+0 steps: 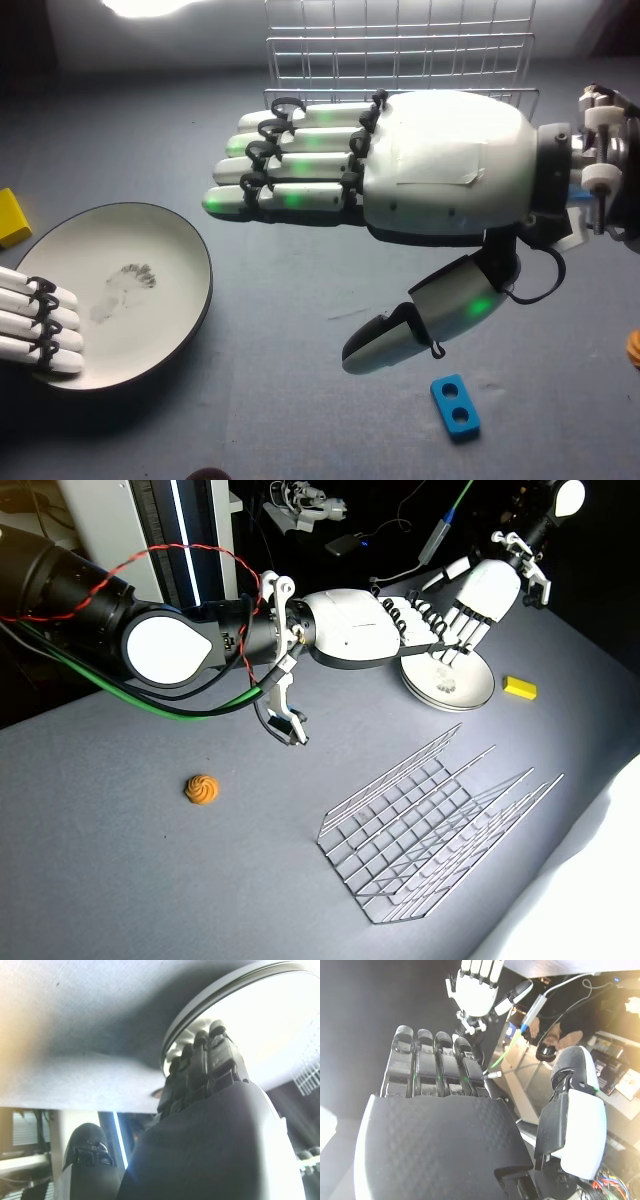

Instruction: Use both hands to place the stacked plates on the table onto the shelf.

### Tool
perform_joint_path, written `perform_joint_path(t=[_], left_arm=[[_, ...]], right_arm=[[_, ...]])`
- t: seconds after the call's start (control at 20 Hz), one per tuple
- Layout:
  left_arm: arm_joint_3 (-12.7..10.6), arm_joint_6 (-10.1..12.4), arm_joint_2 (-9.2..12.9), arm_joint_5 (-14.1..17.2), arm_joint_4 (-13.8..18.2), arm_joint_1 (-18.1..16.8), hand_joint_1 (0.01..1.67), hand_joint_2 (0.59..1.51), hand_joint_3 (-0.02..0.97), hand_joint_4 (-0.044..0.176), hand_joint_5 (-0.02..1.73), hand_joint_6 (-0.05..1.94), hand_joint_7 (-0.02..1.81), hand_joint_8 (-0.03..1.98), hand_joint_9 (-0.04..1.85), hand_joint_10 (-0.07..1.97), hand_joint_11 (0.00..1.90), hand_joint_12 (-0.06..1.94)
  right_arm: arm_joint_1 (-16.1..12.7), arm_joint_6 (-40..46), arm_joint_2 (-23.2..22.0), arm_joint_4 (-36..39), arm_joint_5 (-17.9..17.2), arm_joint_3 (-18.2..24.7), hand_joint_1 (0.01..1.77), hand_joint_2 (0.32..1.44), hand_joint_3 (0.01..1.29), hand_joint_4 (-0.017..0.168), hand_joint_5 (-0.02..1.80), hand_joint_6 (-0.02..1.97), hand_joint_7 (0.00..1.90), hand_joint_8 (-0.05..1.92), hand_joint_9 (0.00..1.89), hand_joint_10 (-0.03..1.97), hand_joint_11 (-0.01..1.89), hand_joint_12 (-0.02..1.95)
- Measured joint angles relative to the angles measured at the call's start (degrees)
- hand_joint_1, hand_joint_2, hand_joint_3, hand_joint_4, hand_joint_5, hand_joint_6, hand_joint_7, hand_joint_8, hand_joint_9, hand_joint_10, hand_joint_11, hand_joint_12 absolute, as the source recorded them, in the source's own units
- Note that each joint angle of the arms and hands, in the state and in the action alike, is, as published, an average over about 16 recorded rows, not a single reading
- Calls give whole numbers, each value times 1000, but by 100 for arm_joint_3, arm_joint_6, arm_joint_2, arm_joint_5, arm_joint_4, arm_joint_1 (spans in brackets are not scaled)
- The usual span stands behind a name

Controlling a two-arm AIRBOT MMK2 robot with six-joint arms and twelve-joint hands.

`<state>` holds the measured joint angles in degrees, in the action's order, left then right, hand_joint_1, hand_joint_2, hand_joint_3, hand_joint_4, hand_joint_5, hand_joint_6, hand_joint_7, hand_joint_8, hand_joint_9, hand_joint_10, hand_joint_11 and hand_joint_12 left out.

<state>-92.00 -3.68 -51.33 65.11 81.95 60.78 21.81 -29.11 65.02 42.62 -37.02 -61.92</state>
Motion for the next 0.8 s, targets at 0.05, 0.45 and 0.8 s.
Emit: perform_joint_path(t=[0.05,0.45,0.8], left_arm=[[35,-7,12,-28,-23,24,16,1080,19,-6,-6,-20,14,-8,16,3,15,17],[416,-72,64,-298,-229,49,15,1080,19,-6,-10,-21,11,-8,8,13,15,17],[753,-28,12,-499,-291,-214,15,1082,19,-7,-10,-23,12,-8,6,21,15,17]], right_arm=[[3,3,27,20,28,-11,312,964,31,1,21,19,11,14,16,6,20,13],[33,59,172,131,101,-96,307,965,31,1,21,19,11,14,17,6,21,13],[52,-69,212,121,242,-104,307,965,31,2,20,20,10,14,17,6,21,12]])
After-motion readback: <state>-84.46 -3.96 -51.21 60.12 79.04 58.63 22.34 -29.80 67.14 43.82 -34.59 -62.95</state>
